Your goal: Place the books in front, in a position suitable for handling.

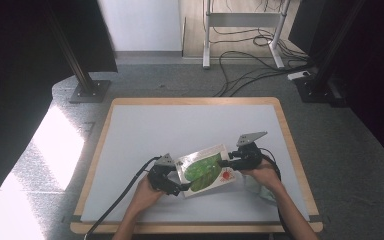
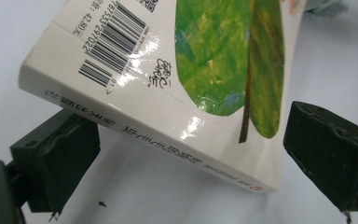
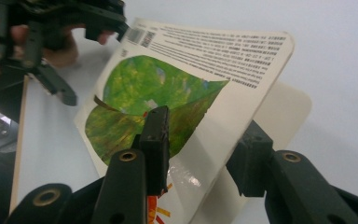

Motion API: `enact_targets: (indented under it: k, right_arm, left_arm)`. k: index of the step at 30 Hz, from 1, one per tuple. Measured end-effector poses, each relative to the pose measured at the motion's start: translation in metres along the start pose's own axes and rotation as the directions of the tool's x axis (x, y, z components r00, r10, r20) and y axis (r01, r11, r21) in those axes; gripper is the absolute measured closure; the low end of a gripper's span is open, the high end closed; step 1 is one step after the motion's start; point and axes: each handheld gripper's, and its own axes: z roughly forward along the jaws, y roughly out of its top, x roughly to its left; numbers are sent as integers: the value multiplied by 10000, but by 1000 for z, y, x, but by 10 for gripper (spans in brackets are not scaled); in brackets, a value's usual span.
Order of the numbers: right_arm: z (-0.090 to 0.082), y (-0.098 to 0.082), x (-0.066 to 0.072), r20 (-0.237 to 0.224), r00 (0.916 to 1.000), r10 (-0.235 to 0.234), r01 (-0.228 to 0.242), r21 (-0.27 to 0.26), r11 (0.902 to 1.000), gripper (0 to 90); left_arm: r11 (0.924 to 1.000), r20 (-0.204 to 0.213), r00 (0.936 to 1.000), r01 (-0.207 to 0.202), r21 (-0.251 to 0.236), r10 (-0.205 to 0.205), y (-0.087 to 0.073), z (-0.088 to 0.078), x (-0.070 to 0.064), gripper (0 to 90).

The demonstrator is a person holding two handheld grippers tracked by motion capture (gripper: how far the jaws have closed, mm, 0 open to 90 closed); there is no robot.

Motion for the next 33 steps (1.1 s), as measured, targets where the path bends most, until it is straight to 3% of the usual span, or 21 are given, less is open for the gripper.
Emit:
enact_targets:
  k: [3, 7, 11, 14, 21, 26, 29, 31, 33]
  right_arm:
    - [1, 0, 0, 114, 9999, 114, -115, 120, 9999, 586]
    - [2, 0, 0, 319, 9994, 93, -102, 265, 9996, 564]
    - [3, 1, 1, 618, 9981, -7, -25, 510, 9987, 543]
    - [5, 0, 2, 857, 9963, -67, 4, 731, 9973, 529]
    - [4, 0, 6, 1115, 9934, -280, 186, 848, 9962, 515]
    - [2, 2, 14, 1873, 9779, -930, 687, 1322, 9888, 481]
    - [2, 2, 15, 1874, 9784, -875, 627, 1343, 9890, 455]
    - [1, 2, 13, 2228, 9719, -756, 480, 1269, 9908, 416]
    - [1, 1, 11, 2269, 9722, -568, 298, 1206, 9922, 416]
  left_arm:
    - [9998, -333, 9992, 202, -3, -202, 1, -1, -2, 82]
    - [9999, -1000, 9949, -136, 66, 142, 1, -3, -5, 192]
    - [9999, -953, 9954, -142, -90, 133, 2, -6, -6, 260]
    - [9995, -656, 9976, -245, -195, 232, 3, -9, -7, 338]
    - [9996, -565, 9983, -123, -262, 108, 4, -12, -7, 388]
    - [9993, -567, 9984, -98, -363, 78, 5, -13, -8, 417]
    - [9993, -523, 9986, -48, -363, 29, 5, -14, -7, 426]
    - [9992, -516, 9987, -81, -396, 60, 5, -15, -8, 438]
    - [9987, -496, 9987, -173, -484, 149, 5, -16, -9, 453]
